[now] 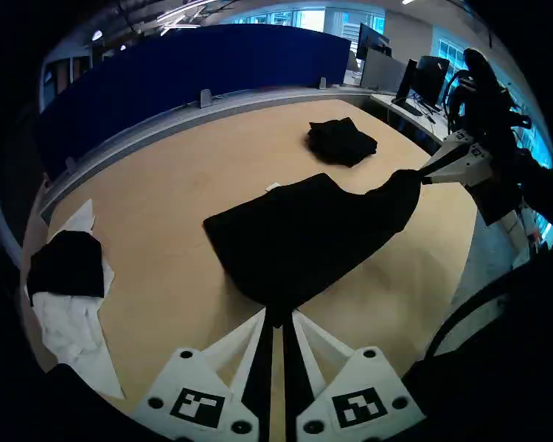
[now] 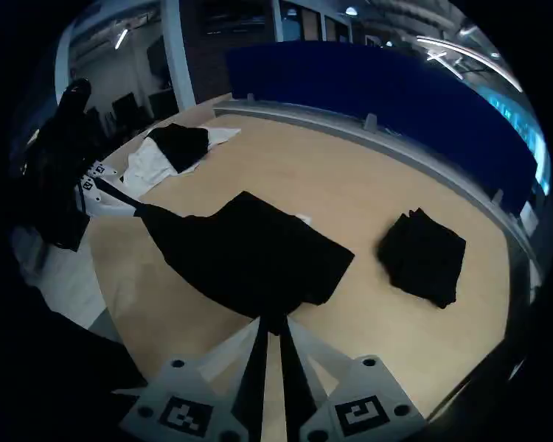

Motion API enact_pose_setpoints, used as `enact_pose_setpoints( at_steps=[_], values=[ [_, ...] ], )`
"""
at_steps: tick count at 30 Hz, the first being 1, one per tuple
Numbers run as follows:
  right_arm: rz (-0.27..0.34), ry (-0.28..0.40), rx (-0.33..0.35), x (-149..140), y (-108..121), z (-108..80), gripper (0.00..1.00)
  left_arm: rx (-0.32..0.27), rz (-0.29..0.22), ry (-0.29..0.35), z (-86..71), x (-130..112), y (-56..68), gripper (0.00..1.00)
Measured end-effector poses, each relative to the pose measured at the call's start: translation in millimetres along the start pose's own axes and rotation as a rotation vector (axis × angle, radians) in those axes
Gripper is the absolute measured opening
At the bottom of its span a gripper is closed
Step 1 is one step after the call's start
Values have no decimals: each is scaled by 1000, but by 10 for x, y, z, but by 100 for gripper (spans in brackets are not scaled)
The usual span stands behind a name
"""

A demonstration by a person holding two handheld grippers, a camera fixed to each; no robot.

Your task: Fold towel

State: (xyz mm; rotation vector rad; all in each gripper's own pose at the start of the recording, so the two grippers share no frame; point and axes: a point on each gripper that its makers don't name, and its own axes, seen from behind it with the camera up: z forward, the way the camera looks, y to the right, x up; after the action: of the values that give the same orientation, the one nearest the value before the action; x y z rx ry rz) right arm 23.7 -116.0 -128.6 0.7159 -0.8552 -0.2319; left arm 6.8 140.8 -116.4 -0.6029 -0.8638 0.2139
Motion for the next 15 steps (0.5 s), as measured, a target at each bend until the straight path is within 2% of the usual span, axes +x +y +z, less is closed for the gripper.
enact_pose_setpoints(
  at_steps=[9,15],
  values=[
    [4,-11,1,-8,2,26,11,0,-10,-9,72,30,-57,8],
    [4,-24,-4,16,95,91,11,-6,-9,-14,196,124,-123,8]
  ],
)
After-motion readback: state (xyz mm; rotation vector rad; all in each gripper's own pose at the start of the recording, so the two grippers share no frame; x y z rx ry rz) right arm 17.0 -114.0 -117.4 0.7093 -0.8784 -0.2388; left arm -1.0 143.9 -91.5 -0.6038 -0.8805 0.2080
